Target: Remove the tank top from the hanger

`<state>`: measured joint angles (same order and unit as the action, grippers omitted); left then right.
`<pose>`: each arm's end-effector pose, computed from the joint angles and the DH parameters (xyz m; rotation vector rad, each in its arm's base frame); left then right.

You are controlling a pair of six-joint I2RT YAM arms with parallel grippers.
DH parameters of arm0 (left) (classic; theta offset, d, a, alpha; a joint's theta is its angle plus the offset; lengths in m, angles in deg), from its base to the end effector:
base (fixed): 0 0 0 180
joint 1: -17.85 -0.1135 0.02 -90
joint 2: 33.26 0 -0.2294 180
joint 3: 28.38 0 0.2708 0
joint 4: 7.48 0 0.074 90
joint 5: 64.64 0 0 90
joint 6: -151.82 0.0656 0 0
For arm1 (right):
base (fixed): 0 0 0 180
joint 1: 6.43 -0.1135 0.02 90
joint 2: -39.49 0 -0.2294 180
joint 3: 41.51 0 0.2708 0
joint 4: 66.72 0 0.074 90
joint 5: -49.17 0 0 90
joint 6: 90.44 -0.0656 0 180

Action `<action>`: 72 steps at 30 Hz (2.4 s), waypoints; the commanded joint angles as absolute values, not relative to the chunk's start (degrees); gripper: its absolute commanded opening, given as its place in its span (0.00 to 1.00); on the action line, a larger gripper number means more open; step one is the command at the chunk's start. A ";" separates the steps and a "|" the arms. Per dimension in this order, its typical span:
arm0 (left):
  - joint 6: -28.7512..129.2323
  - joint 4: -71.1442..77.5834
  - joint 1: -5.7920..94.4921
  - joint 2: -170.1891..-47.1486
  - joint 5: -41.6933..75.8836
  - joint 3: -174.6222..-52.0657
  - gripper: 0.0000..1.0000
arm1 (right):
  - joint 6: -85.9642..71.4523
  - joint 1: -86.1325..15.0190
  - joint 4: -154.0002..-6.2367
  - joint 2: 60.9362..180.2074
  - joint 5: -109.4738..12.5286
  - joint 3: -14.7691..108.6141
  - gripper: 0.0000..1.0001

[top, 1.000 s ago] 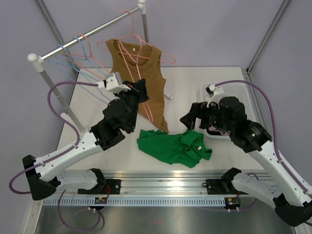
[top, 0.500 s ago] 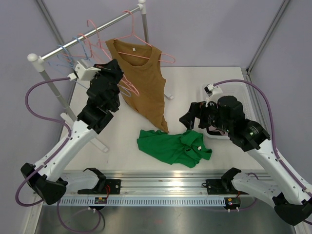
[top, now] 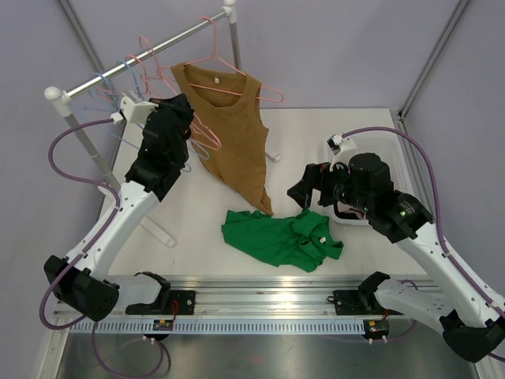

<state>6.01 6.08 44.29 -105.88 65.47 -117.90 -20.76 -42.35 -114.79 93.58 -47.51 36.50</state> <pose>0.3184 -0.1111 0.4184 -0.9123 1.2631 -0.6135 0.2061 0.1587 0.3522 -0.3579 2.0370 0.7372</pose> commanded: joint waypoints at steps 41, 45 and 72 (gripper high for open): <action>17.33 26.82 44.39 -71.50 37.31 -112.36 0.99 | -29.44 -58.19 -115.21 133.44 -28.27 27.89 0.99; 22.00 33.53 44.39 -66.67 38.01 -112.02 0.99 | -30.50 -59.86 -113.89 137.39 -28.17 26.92 0.95; 39.23 49.88 44.39 -54.35 34.94 -111.31 0.99 | -15.47 -29.33 -137.71 113.23 -6.82 70.87 0.00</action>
